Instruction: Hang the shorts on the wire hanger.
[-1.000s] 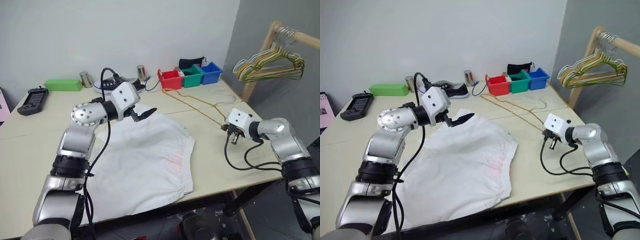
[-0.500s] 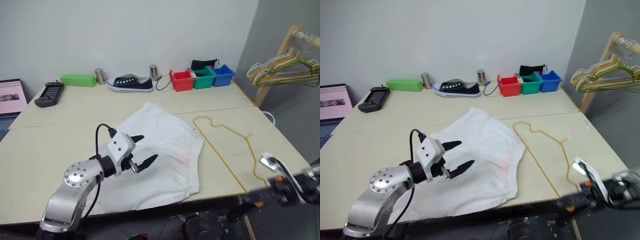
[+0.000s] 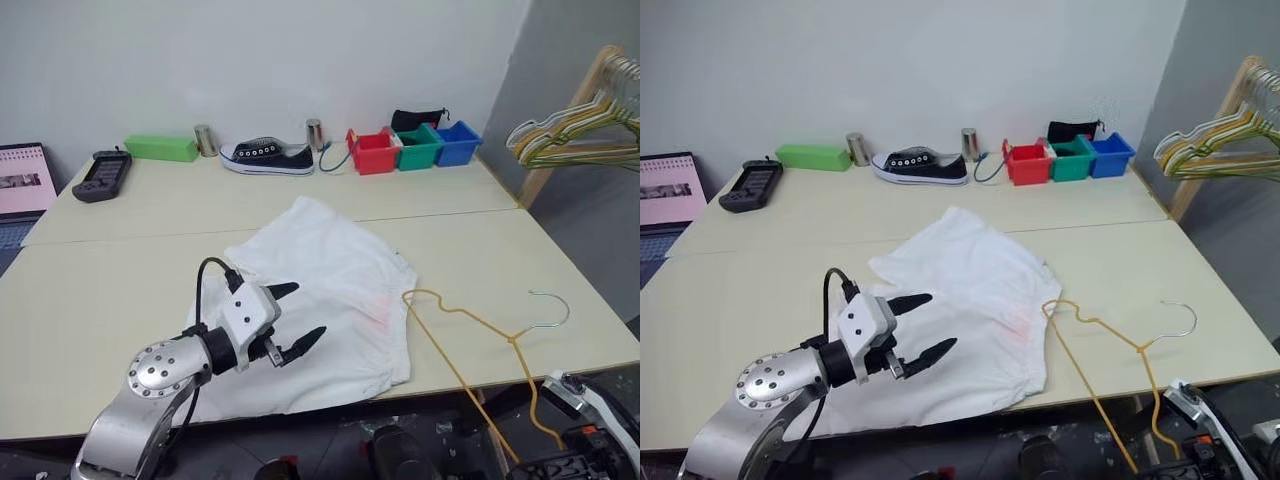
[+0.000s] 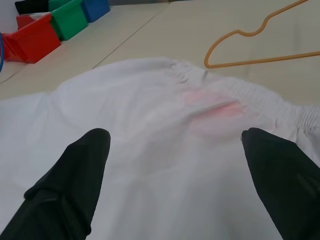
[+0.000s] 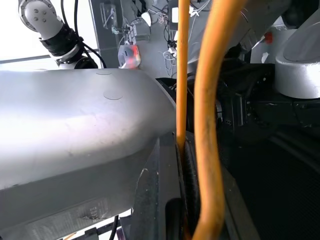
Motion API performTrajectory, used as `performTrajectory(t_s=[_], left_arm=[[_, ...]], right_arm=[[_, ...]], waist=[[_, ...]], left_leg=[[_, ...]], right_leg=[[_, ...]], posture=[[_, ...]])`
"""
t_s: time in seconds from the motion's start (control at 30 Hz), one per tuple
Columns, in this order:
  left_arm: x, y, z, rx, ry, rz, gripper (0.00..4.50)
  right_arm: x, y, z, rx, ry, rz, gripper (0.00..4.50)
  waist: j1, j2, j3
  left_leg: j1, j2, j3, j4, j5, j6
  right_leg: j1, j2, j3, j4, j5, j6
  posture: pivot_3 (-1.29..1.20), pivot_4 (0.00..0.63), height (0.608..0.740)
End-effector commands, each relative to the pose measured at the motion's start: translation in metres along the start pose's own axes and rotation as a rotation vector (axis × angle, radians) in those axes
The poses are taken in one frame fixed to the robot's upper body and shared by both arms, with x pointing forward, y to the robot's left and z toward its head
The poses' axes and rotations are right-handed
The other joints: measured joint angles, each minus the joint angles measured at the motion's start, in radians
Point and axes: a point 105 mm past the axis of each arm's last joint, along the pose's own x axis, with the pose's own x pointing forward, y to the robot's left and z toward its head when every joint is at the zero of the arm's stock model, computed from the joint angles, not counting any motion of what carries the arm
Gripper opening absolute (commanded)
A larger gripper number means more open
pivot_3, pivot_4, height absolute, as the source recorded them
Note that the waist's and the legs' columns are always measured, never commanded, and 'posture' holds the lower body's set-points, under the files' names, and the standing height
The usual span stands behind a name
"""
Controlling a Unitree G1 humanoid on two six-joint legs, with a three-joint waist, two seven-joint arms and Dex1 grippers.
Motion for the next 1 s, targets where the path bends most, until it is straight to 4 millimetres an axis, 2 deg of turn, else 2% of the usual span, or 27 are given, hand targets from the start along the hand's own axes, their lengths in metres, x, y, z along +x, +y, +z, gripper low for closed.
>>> performTrajectory(t_s=[0.03,0.1,0.23,0.33,0.47,0.53,1.0], left_arm=[[0.001,0.002,0.011,0.054,-0.032,-0.005,4.47],[0.001,0.003,0.011,0.054,-0.032,-0.001,4.47],[0.002,-0.002,0.012,0.063,-0.038,-0.024,4.47],[0.003,-0.007,0.014,0.064,-0.046,-0.039,4.47],[0.003,-0.007,0.014,0.066,-0.045,-0.047,4.47],[0.003,-0.007,0.013,0.064,-0.045,-0.048,4.47],[0.009,-0.008,0.012,0.062,-0.057,-0.075,4.47]], right_arm=[[-0.002,0.009,0.004,-0.003,-0.039,0.045,0.00],[-0.002,0.009,0.001,0.007,-0.038,0.043,0.00],[-0.005,0.005,-0.005,0.046,-0.049,0.018,0.00],[-0.009,0.001,-0.005,0.073,-0.074,0.001,0.00],[-0.011,0.000,-0.010,0.090,-0.089,-0.009,0.00],[-0.011,0.001,-0.014,0.098,-0.093,-0.010,0.00],[-0.014,0.003,-0.037,0.163,-0.140,-0.023,0.00]], waist=[[0.014,0.000,0.001],[0.033,0.001,0.002],[0.069,0.006,0.000],[0.091,0.006,0.001],[0.116,0.004,0.003],[0.123,0.004,0.003],[0.144,0.000,0.010]], left_leg=[[0.000,-0.001,0.001,0.000,0.000,0.000],[0.000,-0.001,0.005,0.000,0.000,0.000],[-0.004,0.001,0.007,-0.001,-0.004,0.011],[-0.010,0.001,0.008,-0.001,-0.006,0.012],[-0.011,0.001,0.011,0.000,-0.007,0.012],[-0.011,0.002,0.011,0.000,-0.007,0.012],[-0.010,0.003,0.014,0.001,-0.007,0.012]], right_leg=[[0.000,0.000,0.000,0.000,0.001,0.002],[-0.001,0.002,0.000,0.001,0.004,0.007],[-0.004,0.006,0.000,0.003,0.003,0.005],[-0.007,0.008,0.003,0.003,0.006,0.009],[-0.008,0.008,0.004,0.002,0.003,0.013],[-0.010,0.008,0.004,0.002,0.000,0.008],[-0.014,0.007,0.005,0.002,0.000,0.008]], posture=[[-0.28,0.109,0.740],[-0.28,0.109,0.740],[-0.28,0.116,0.740],[-0.28,0.117,0.740],[-0.29,0.124,0.740],[-0.29,0.124,0.740],[-0.34,0.135,0.740]])
